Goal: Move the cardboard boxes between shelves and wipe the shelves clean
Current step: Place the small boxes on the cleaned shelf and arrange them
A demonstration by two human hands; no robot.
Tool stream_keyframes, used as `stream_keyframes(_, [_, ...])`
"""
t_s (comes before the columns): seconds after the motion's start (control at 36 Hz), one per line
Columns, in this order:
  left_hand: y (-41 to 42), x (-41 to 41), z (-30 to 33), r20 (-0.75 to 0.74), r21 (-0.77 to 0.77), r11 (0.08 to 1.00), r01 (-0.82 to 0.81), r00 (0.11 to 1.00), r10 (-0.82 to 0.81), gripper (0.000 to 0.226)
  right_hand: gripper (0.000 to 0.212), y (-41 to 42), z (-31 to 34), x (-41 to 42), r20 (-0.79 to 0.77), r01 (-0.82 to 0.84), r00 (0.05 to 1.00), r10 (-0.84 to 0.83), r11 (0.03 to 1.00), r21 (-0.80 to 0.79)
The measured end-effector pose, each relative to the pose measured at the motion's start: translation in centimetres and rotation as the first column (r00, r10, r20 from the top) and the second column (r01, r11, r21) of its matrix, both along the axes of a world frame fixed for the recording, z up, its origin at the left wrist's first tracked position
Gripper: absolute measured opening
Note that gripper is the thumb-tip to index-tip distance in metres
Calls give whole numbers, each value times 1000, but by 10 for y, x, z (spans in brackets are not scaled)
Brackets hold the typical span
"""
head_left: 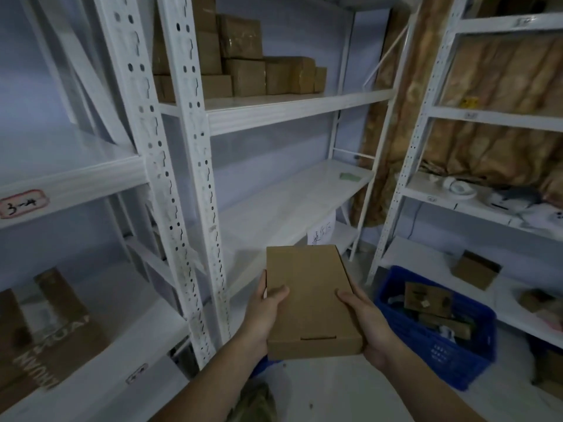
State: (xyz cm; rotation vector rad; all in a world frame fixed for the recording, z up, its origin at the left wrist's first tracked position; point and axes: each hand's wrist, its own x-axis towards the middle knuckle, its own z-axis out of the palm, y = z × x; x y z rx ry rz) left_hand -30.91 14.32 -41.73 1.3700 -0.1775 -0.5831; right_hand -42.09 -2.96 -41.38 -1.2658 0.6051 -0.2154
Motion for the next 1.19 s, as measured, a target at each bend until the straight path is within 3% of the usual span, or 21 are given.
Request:
stream_keyframes(0.36, [-74, 107, -16, -73, -30, 998, -48, 996, 46, 55, 30, -76, -3, 106, -22, -41, 999, 41, 999, -4])
stream_keyframes(0.67, [-148, 169, -48, -121, 81, 979, -188, 973, 197, 61, 33, -160, -34, 185, -50, -116, 992, 118, 993, 25])
stream_keyframes(0.75, [-171, 182, -53, -80, 142, 946, -292, 949, 305, 72, 42, -192, -44, 216, -100, -157, 983, 154, 987, -20])
stream_keyframes(0.86, [-191, 194, -54, -83, 175, 894, -412, 899, 430, 59, 45, -224, -47, 258, -157, -252, 957, 243, 967, -40])
stream_keyframes(0.94, [-193, 205, -58, -47, 196, 854, -481, 866, 498, 68, 48, -231, -48, 287, -172, -346, 927, 334, 937, -45])
stream_keyframes(1.19, [-153, 218, -65, 25, 292, 695, -657, 731, 682, 37, 48, -188, -77, 364, -202, -612, 787, 583, 780, -133])
